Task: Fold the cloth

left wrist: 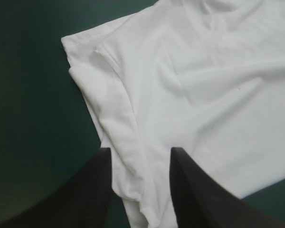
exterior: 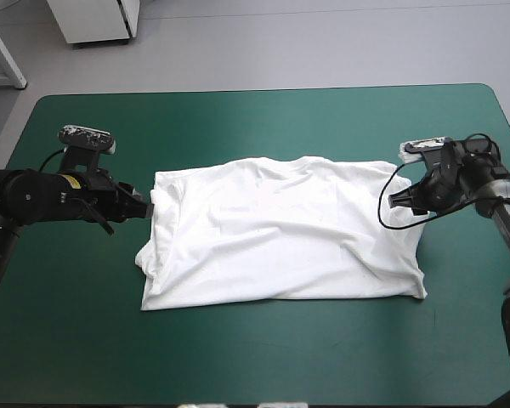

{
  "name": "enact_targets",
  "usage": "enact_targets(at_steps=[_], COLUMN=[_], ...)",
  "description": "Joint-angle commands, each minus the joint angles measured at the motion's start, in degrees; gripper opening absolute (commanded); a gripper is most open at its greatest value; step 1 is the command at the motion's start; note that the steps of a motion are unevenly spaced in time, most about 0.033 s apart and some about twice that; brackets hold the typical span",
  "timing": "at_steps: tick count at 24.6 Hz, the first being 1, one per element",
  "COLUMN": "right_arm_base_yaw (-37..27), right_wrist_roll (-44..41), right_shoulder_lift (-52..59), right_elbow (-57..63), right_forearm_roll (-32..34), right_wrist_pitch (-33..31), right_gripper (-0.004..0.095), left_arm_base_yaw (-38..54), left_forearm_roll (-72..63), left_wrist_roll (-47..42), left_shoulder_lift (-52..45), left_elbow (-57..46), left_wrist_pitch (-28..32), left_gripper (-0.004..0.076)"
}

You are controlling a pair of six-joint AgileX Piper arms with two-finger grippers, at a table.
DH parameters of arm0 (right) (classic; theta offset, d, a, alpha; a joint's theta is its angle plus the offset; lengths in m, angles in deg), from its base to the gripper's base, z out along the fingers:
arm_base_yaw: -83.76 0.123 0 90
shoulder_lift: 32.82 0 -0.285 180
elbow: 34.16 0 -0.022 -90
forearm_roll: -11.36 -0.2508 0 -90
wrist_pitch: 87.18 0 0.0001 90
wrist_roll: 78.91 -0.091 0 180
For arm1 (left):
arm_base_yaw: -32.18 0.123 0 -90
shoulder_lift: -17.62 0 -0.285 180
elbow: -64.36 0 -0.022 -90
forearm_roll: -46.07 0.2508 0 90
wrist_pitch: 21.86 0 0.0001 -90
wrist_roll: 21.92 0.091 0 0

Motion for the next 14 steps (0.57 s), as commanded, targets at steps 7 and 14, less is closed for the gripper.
enact_targets(at_steps=[7, 14], right_arm_base_yaw=[-0.81, -6.66], right_wrist_roll=[-0.16, 1.31], right_shoulder_lift=[-5.93, -7.38], right_elbow=[-7.33, -7.42], right_forearm_roll=[-0.29, -4.45], right_wrist_pitch=[1.31, 1.63], right_gripper=[0.0434, 0.0434], left_arm_base_yaw=[-0.28, -0.28], left_forearm_roll=[-0.28, -0.02], left_wrist_roll=[-0.42, -0.85], left_shoulder_lift=[-1.29, -1.29], left_elbow=[1.86, 1.86], left_wrist_pitch=[-0.25, -1.86], left_gripper=[0.0299, 0.0298])
